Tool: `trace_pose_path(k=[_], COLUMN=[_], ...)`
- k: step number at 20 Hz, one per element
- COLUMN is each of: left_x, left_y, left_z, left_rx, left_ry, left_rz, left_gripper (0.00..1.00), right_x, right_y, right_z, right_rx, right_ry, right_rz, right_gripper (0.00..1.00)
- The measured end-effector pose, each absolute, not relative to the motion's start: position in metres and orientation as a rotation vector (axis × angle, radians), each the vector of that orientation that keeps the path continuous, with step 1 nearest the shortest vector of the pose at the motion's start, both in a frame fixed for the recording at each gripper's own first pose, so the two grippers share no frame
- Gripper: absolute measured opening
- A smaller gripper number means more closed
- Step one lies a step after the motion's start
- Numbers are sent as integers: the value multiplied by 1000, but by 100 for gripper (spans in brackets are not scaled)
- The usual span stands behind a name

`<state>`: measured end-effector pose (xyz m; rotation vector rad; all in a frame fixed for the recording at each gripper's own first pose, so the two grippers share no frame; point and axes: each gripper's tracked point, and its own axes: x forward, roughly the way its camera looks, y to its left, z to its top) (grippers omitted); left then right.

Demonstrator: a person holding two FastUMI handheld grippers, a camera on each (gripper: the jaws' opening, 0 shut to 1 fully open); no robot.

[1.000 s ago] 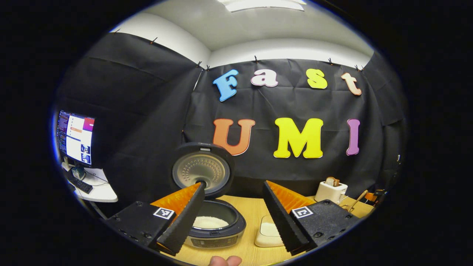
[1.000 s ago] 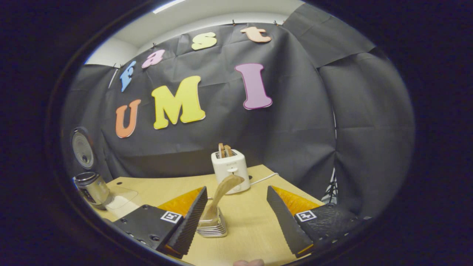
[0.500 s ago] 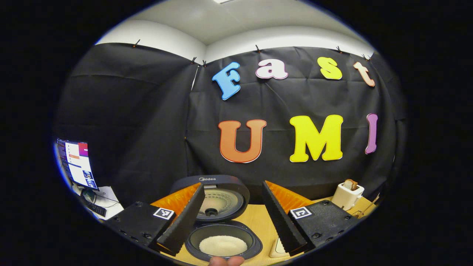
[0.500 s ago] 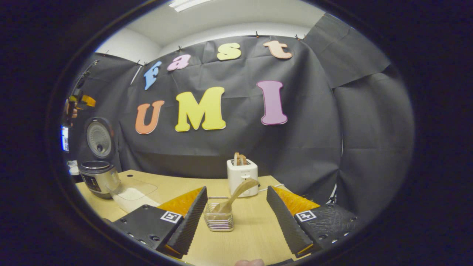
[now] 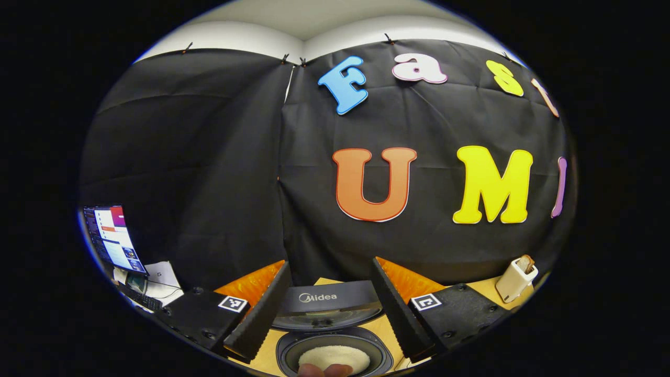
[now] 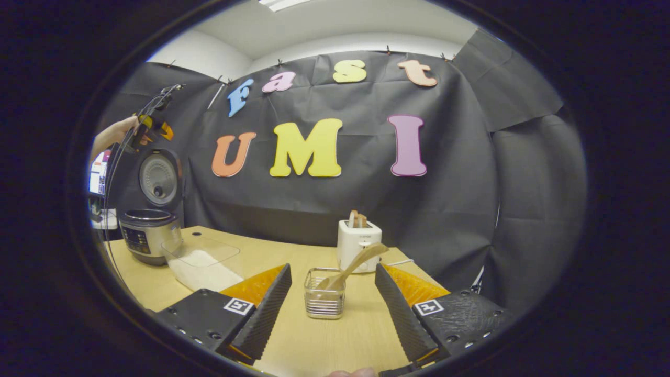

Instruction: Close the left gripper, press the button to open the rice cooker; take a wooden spoon from the chopstick holder with the right hand, scoop a spoonful of rice and pour it into the rice cooker, then put the wooden spoon back into the chopstick holder.

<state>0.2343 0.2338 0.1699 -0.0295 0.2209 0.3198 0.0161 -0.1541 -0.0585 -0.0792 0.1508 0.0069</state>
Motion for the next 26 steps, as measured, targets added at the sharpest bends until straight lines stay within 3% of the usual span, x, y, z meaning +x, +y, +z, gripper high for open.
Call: trace_pose_path(k=[11,23,24,25,26], left_x=[239,149,141,132,123], left_y=[235,180,175,169,165], left_z=[148,104,97,87,78], left_rx=[-27,66,85,103,116], left_ry=[293,269,267,269,268], left_rz=[322,290,284,280,279], left_gripper=[98,100,94,100,100], right_x=[14,-9,-11,-12,-14], right_y=[-130,-70,-65,-60,-56], right_z=[-75,-62,-62,-61,-62], right_rx=[-31,-28,-28,-27,-26], right_ry=[179,134,130,127,128], right_rz=[78,235,245,255,265], right_gripper=[94,95,96,96,96])
